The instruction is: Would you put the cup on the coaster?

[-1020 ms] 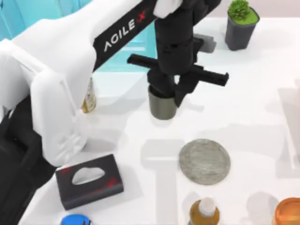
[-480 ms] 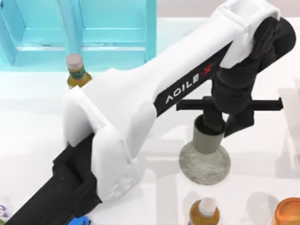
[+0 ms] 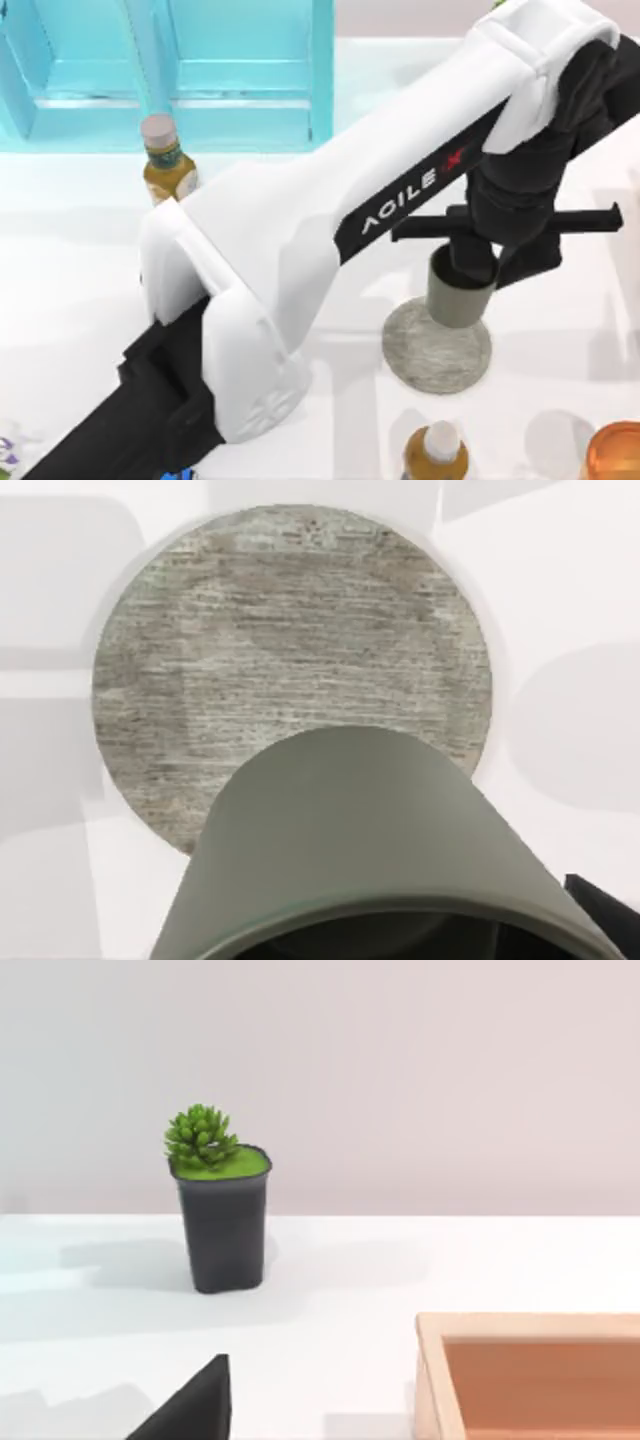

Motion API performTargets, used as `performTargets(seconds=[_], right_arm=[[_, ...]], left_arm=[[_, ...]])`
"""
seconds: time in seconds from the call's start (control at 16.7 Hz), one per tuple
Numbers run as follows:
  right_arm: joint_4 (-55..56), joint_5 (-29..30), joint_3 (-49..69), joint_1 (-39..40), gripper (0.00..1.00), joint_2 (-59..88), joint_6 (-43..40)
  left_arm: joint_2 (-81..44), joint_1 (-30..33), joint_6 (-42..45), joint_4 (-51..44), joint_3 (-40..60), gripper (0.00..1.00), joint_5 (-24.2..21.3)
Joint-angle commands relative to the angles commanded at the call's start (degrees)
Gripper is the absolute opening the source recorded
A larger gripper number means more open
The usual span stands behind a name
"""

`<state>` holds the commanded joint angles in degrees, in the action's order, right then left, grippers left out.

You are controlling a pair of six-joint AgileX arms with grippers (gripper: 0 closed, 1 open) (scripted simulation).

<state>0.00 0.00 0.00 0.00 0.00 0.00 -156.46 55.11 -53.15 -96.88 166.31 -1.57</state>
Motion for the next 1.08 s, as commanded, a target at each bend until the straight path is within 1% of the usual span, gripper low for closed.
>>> performTargets(seconds=[0.18,0.36,0.54,0.84,1.08], right_arm=[[0.0,0.0,0.0,0.0,1.00,0.0,0.0],[0.0,0.0,0.0,0.0,1.00,0.0,0.0],[0.0,0.0,0.0,0.0,1.00,0.0,0.0],[0.0,0.0,0.0,0.0,1.00,0.0,0.0],[0.0,0.0,0.0,0.0,1.00,0.0,0.0]], left_arm=[[0.4,-0.3,0.1,0.7,-0.7,0.00,0.0],[2.2,-0.3,0.3,4.5,-5.1,0.00,0.4],[4.2,-0.5,0.5,9.1,-12.2,0.00,0.1],[7.0,-0.5,0.5,16.8,-27.1,0.00,-1.0],[9.7,-0.6,0.5,23.1,-33.8,0.00,-0.2]])
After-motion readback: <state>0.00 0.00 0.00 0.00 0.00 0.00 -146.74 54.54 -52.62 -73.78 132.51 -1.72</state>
